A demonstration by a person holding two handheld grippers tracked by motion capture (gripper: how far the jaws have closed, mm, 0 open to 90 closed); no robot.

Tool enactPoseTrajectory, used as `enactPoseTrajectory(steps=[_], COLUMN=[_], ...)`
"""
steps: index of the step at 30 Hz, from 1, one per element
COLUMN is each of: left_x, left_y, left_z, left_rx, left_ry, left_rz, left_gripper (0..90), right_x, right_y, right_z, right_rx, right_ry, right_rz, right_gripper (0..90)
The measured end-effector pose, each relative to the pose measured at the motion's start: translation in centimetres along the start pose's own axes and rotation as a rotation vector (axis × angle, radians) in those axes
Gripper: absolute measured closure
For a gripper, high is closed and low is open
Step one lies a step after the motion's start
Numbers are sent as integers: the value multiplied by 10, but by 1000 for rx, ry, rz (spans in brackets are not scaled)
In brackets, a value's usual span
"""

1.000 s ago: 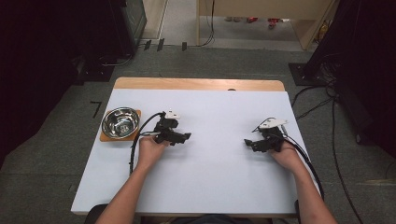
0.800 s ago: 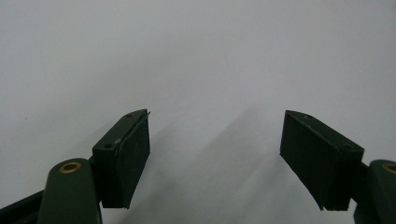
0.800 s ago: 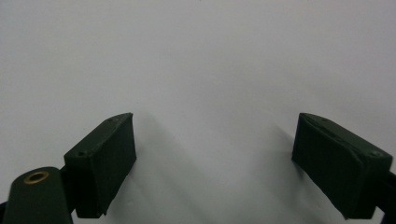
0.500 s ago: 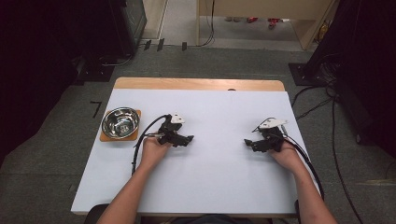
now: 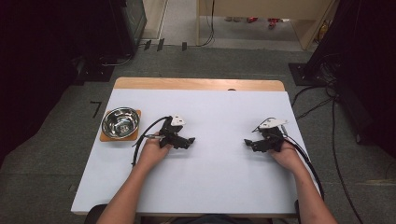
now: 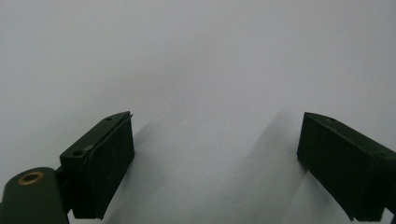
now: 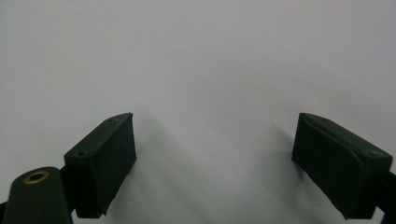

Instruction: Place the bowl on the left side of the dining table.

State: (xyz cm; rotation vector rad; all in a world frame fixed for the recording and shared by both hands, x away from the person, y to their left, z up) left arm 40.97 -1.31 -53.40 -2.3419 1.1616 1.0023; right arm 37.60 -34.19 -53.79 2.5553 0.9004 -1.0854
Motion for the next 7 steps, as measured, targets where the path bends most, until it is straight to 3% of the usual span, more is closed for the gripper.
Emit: enactPoseTrajectory(steps=[7], left_x=[0], left_y=[0], left_z=[0], left_rx=[0], left_ry=[0], left_rz=[-2], left_gripper=[109], right_x=[0], right_y=[0], right_z=[0], right_rx=[2], right_ry=[1], right_rz=[0], right_gripper=[130])
Point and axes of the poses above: each handheld gripper's, and its own axes: x roughly forward along the jaws, z roughly out of its underside, y roughly to its right, the point moved 5 cm from there along x, roughly forward along the jaws, and after that the axes turned 2 degrees about -y, right-handed, at the moved point
